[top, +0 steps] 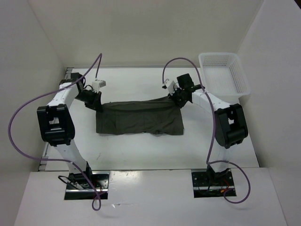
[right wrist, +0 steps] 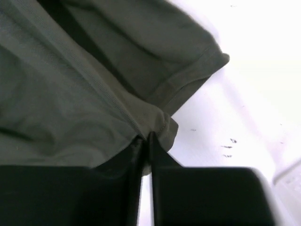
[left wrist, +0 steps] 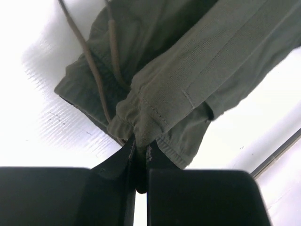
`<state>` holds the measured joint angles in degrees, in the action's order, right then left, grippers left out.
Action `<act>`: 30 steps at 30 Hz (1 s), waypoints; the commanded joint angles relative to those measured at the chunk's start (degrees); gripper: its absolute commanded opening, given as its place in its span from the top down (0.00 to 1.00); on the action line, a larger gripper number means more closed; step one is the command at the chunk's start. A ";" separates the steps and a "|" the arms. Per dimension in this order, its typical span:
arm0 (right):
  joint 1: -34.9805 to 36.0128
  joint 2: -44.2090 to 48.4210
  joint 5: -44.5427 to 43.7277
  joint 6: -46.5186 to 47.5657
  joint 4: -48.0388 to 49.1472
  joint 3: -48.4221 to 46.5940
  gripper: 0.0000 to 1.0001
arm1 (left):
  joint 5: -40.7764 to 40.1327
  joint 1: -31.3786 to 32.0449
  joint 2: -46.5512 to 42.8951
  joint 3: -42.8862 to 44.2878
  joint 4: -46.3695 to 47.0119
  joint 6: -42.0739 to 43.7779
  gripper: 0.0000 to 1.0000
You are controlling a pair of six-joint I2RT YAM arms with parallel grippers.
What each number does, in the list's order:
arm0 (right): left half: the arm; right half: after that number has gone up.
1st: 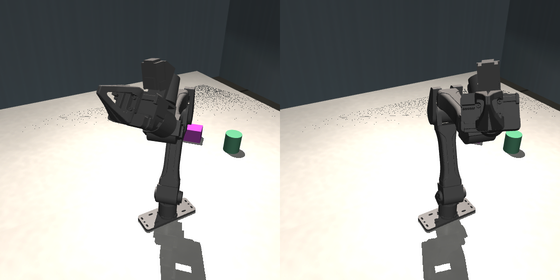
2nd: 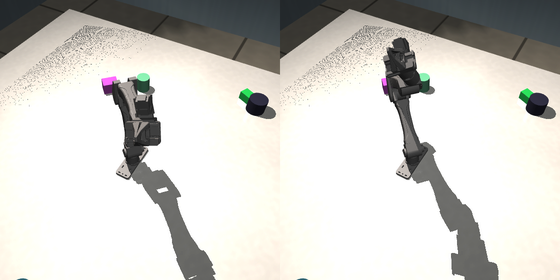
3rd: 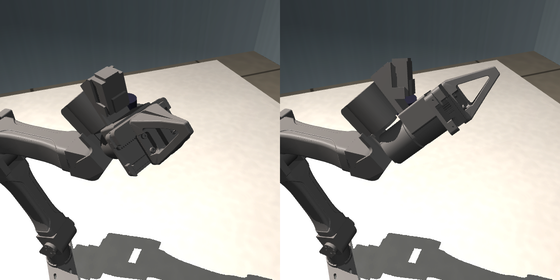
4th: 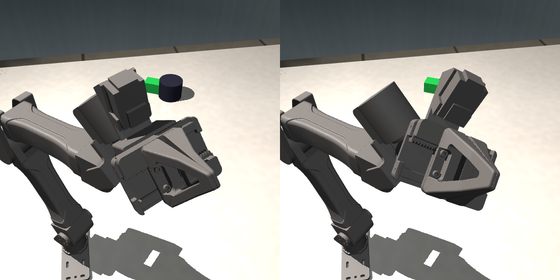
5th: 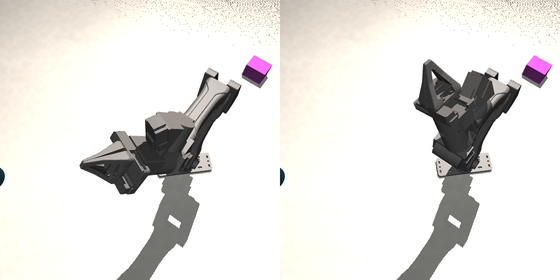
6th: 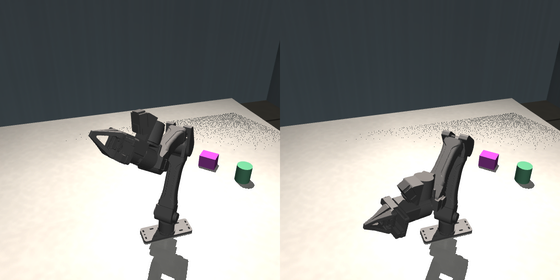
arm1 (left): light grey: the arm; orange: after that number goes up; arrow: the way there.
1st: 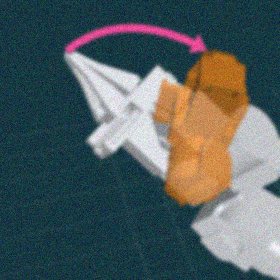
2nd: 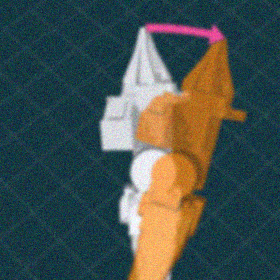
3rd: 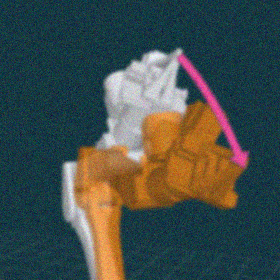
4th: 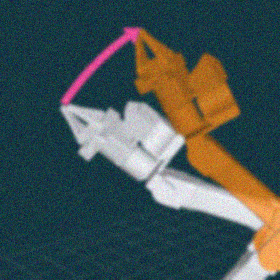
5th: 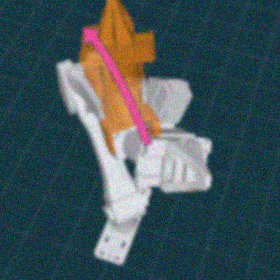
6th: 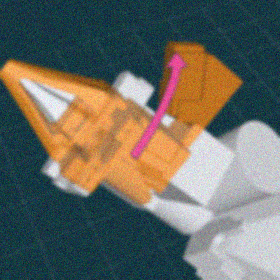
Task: Fold and stack the shorts
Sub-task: Fold the shorts
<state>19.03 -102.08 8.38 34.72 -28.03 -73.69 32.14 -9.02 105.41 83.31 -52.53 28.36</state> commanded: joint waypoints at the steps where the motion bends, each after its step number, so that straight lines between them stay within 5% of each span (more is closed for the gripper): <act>1: -1.98 -3.81 0.93 -4.12 1.03 -6.18 0.83 | 2.40 -1.97 3.83 -0.35 5.15 -5.41 0.90; 5: -1.98 -9.00 -2.39 -13.96 6.40 -12.43 0.83 | 2.93 -3.11 7.97 2.55 9.88 -10.85 0.70; 8: -1.98 -10.59 -5.31 -20.82 8.43 -16.91 0.83 | 1.18 -3.11 9.11 4.57 13.14 -13.50 0.65; 11: -1.98 -11.21 -7.32 -24.25 8.95 -19.47 0.74 | -0.14 -3.11 9.64 5.81 14.73 -16.40 0.51; 13: -1.98 -11.21 -9.60 -26.18 8.96 -20.26 0.46 | -2.06 -3.11 8.95 5.81 16.92 -18.24 0.47; 19: -1.45 -9.81 -10.22 -24.61 8.96 -19.65 0.36 | -7.08 -1.88 8.33 6.43 17.46 -20.00 0.43; 22: 1.09 -8.23 -7.18 -22.87 7.65 -20.87 0.56 | -7.61 -1.36 8.33 6.43 17.46 -21.15 0.42; 24: 6.16 -7.70 -4.35 -21.19 5.02 -22.37 0.84 | -7.62 -1.36 9.02 6.43 17.46 -21.76 0.42; 25: 8.03 -7.69 -0.86 -20.66 4.13 -23.42 0.90 | -7.62 -1.36 9.03 6.43 17.46 -21.77 0.42; 27: 13.11 -8.30 3.37 -20.66 1.51 -24.21 1.00 | -7.62 -1.36 10.43 7.48 17.46 -22.29 0.44; 30: 16.91 -10.94 11.38 -21.18 -0.01 -25.01 1.00 | -8.94 -1.36 11.66 8.10 16.94 -23.44 0.45</act>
<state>31.42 -113.67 9.74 12.95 -24.99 -95.77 24.16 -10.31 115.31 88.84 -36.38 6.92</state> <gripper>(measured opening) 0.005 0.556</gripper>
